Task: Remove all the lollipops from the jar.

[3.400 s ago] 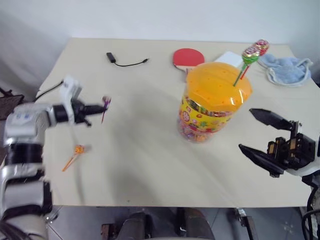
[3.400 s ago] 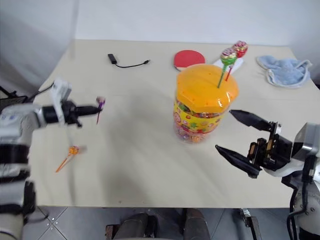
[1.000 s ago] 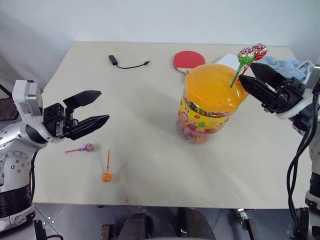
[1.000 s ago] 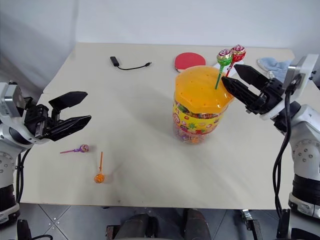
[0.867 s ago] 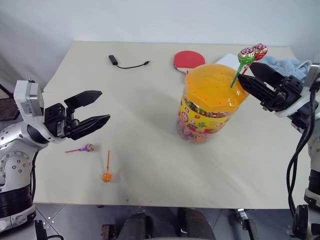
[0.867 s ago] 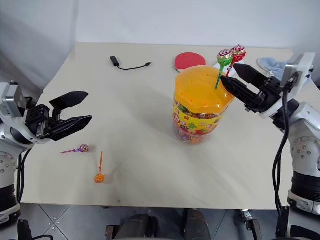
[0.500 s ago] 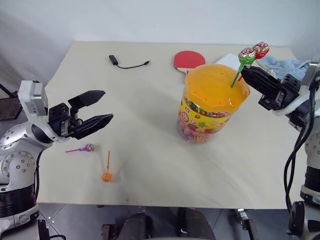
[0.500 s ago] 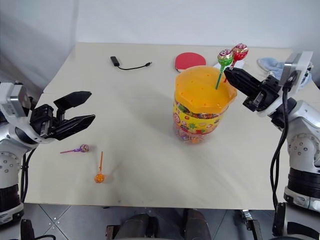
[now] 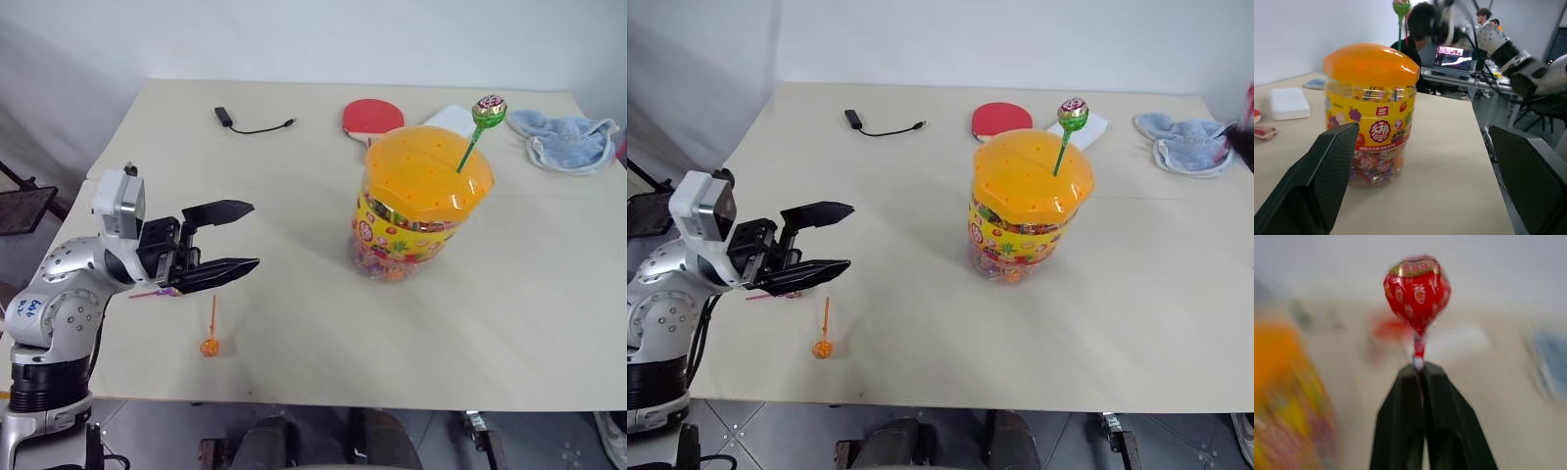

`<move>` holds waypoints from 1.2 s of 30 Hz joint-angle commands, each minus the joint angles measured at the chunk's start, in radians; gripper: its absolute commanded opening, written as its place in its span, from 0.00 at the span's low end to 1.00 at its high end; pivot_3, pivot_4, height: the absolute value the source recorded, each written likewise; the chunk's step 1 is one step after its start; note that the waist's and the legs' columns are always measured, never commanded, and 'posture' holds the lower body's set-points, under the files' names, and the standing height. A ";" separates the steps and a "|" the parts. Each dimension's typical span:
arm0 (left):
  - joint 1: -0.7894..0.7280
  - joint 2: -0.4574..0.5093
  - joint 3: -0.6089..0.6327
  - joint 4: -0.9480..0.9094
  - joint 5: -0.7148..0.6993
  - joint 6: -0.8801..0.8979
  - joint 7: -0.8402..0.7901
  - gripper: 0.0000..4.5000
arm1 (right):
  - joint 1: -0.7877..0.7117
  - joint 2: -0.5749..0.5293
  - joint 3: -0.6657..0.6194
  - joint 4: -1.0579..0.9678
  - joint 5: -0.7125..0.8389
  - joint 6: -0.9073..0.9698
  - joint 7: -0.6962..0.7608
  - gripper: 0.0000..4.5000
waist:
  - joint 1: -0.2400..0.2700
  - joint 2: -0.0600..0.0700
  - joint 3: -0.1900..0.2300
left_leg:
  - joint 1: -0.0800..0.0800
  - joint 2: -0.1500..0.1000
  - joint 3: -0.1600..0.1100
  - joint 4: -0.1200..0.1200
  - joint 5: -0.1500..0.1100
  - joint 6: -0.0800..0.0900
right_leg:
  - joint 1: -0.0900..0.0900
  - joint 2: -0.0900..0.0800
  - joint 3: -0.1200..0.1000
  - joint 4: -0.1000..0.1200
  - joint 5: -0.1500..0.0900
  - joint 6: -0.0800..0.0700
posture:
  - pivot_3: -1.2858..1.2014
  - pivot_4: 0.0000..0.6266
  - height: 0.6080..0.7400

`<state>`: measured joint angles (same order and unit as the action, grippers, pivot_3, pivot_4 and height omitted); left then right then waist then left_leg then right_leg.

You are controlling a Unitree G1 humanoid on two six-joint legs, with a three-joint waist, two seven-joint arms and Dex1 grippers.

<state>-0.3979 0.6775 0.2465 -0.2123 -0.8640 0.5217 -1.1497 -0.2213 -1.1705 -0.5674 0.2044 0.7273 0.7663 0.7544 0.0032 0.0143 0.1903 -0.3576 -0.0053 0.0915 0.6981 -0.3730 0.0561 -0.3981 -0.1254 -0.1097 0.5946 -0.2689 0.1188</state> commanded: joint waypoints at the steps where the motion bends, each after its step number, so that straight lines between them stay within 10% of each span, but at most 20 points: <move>1: -0.002 -0.005 -0.010 -0.007 0.010 -0.020 -0.007 1.00 | 0.078 -0.034 0.091 -0.011 -0.143 -0.018 -0.006 0.00 | -0.004 0.001 0.000 | 0.000 0.000 0.001 0.000 0.000 0.000 | 0.000 0.000 0.000 0.000 0.000 0.001 | 0.52 0.24 1.00; 15: -0.051 0.038 -0.031 -0.017 0.003 0.025 -0.015 1.00 | 0.050 0.136 0.266 0.125 -0.343 -0.062 -0.051 0.00 | -0.002 0.001 0.000 | 0.002 0.001 0.001 0.001 0.000 -0.001 | 0.001 0.008 0.003 -0.001 0.001 0.002 | 0.52 0.24 1.00; 23: -0.051 0.076 -0.004 -0.006 -0.003 0.042 -0.021 1.00 | 0.059 0.101 0.174 0.111 -0.339 -0.059 -0.013 0.50 | -0.005 0.002 0.000 | 0.002 0.003 0.001 0.000 -0.001 -0.003 | 0.001 0.010 0.003 -0.001 0.000 0.001 | 0.52 0.24 1.00; 29: -0.026 0.085 0.026 0.022 0.000 0.031 -0.025 1.00 | 0.112 0.012 -0.088 0.029 -0.246 -0.275 0.275 0.95 | -0.001 0.008 0.001 | 0.002 0.002 0.002 0.000 -0.001 -0.002 | 0.001 0.010 0.003 -0.002 0.001 0.002 | 0.52 0.24 1.00; 36: -0.028 0.053 0.049 0.105 -0.011 0.007 -0.029 1.00 | 0.078 0.119 -0.145 -0.310 0.061 -0.230 0.472 0.95 | -0.005 0.004 0.002 | 0.004 0.005 0.001 0.000 -0.002 -0.004 | 0.002 0.011 0.005 -0.001 0.001 0.001 | 0.52 0.24 1.00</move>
<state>-0.4194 0.7336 0.2625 -0.1102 -0.8573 0.5388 -1.1729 -0.1181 -1.0697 -0.7212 -0.0213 0.7127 0.5222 1.2186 -0.0017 0.0184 0.1924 -0.3539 -0.0003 0.0927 0.6986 -0.3746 0.0520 -0.3965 -0.1149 -0.1046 0.5936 -0.2682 0.1197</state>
